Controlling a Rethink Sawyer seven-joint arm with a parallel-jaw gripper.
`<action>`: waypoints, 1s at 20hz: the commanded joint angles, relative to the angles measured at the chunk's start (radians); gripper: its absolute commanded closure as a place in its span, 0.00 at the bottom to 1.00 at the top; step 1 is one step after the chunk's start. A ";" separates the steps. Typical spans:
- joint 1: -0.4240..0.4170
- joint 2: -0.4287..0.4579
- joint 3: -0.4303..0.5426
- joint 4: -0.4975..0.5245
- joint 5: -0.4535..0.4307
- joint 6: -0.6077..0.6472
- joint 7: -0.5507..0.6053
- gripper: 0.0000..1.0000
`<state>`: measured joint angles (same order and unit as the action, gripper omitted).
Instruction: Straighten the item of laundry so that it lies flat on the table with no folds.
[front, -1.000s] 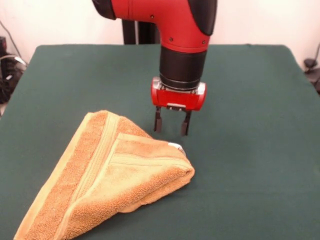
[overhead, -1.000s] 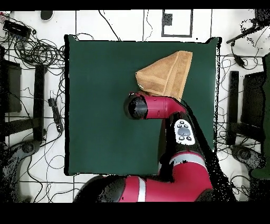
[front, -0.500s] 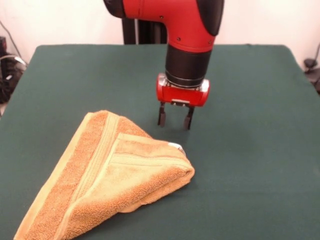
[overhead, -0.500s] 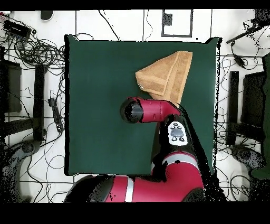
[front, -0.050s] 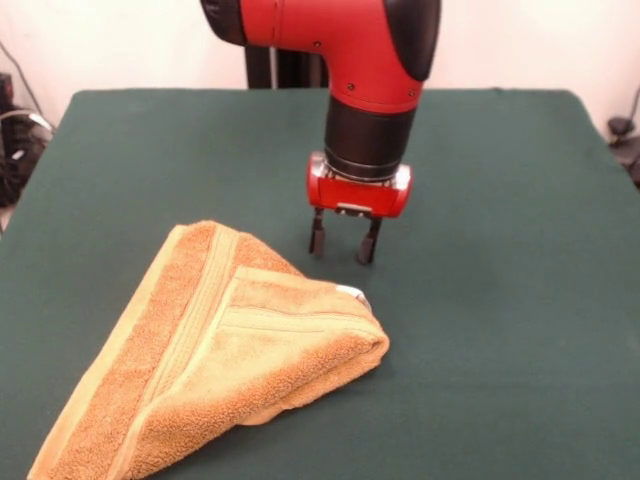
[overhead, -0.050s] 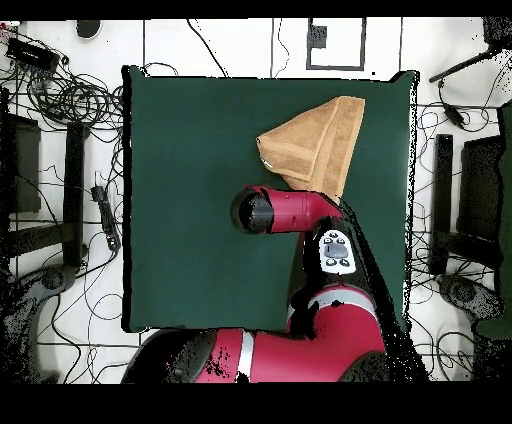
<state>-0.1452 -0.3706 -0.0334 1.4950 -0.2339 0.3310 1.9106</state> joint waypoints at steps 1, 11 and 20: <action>0.031 0.093 -0.014 -0.025 -0.011 -0.100 0.150 0.00; 0.040 0.075 -0.019 -0.062 -0.010 -0.082 0.114 0.00; 0.020 0.129 0.002 -0.126 -0.022 -0.112 0.087 0.00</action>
<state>-0.1406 -0.3566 -0.0736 1.4299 -0.2342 0.2817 1.9108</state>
